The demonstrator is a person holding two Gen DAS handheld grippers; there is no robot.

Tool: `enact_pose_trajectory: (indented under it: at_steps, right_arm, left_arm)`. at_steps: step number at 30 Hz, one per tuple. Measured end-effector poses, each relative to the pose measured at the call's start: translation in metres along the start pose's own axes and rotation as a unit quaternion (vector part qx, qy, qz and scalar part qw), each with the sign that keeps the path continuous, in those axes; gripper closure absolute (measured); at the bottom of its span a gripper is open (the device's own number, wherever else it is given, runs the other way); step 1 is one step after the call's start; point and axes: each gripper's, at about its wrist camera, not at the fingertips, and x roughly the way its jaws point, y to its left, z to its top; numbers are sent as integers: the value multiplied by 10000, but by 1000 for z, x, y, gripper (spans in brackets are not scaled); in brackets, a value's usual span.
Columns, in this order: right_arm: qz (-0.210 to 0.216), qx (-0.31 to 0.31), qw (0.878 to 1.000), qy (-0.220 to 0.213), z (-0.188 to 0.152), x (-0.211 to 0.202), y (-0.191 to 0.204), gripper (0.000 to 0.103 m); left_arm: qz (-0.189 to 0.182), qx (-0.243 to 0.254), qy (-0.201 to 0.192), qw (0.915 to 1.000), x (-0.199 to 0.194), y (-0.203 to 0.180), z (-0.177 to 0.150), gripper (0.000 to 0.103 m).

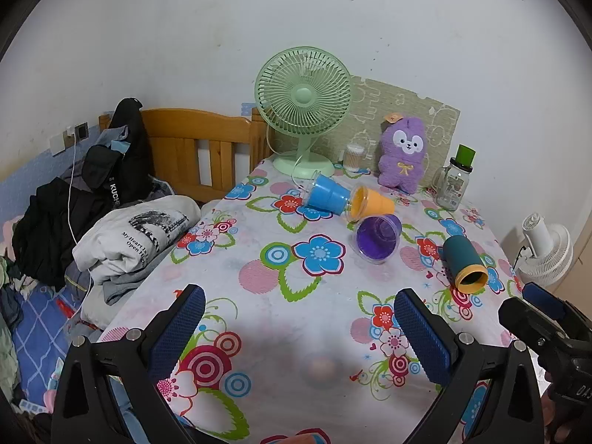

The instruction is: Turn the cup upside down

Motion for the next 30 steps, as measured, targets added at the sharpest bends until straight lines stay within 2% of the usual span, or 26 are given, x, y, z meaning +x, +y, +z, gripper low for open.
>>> enact_pose_trajectory:
  at_steps: [30]
  right_arm:
    - [-109, 110, 9999, -15, 2, -4, -2, 4]
  left_arm:
    - [-89, 122, -41, 9999, 3, -5, 3, 0]
